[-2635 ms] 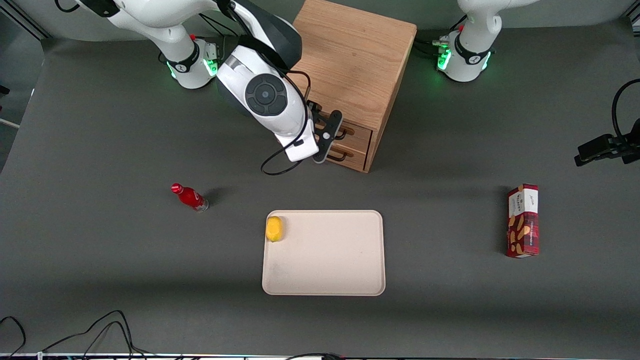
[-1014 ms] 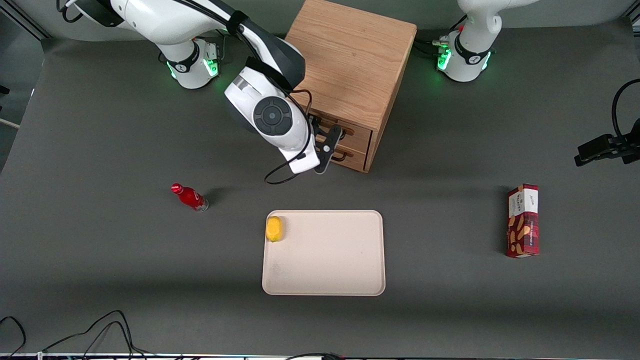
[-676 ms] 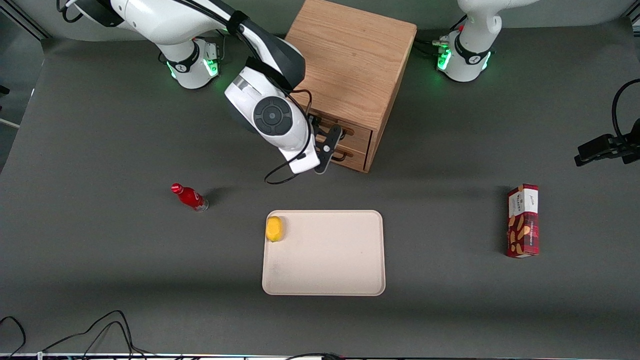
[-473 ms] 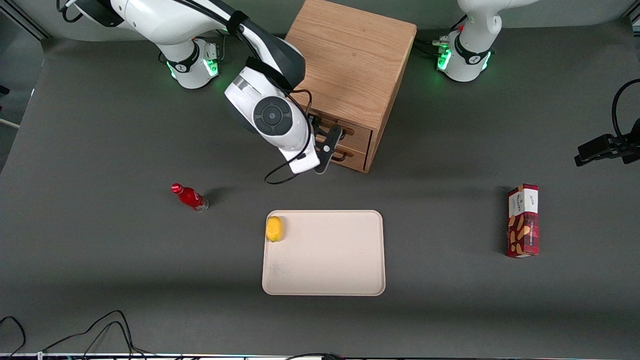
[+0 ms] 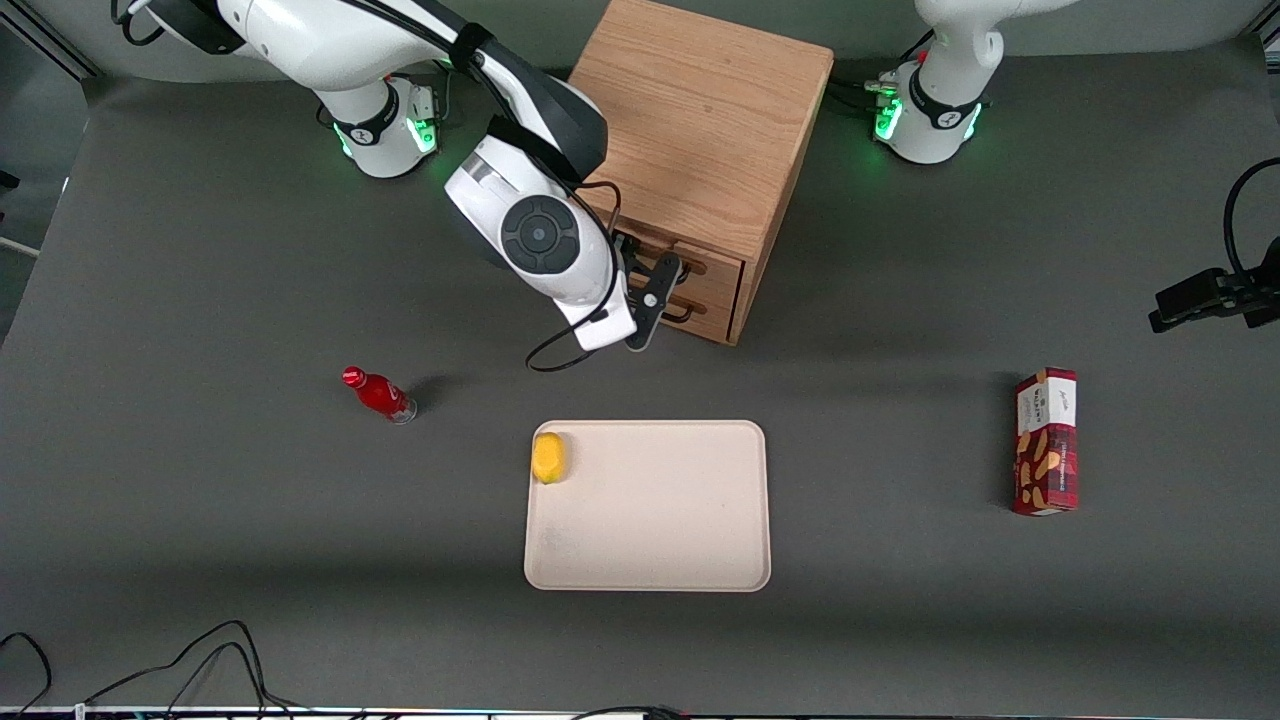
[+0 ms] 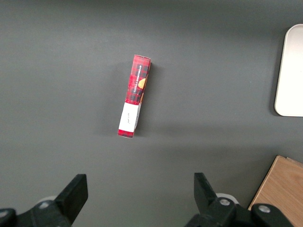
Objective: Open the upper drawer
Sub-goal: 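Pull the upper drawer outward from the cabinet with the right gripper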
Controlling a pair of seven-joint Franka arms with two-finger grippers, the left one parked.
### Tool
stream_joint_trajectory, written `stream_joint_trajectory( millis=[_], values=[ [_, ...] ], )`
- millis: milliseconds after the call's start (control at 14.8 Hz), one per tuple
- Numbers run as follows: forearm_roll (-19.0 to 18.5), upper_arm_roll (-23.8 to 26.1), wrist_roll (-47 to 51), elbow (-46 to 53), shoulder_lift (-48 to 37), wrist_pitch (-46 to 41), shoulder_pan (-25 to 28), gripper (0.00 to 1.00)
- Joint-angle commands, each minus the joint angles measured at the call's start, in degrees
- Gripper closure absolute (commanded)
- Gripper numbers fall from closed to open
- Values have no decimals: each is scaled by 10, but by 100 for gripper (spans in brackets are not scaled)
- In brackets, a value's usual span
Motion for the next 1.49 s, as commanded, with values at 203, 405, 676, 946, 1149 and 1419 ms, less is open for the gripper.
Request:
stream_joint_trajectory(
  millis=[203, 405, 676, 946, 1149, 1419],
  values=[
    [-9, -7, -18, 28, 2, 1, -25, 0],
    [-8, -7, -19, 29, 4, 2, -34, 0],
    [-8, -9, -18, 65, 33, 1, -37, 0],
    [-10, -10, -17, 70, 41, 1, -37, 0],
    [-8, -20, -19, 72, 41, 1, -36, 0],
    [-9, -22, -19, 86, 47, 0, -36, 0]
  ],
)
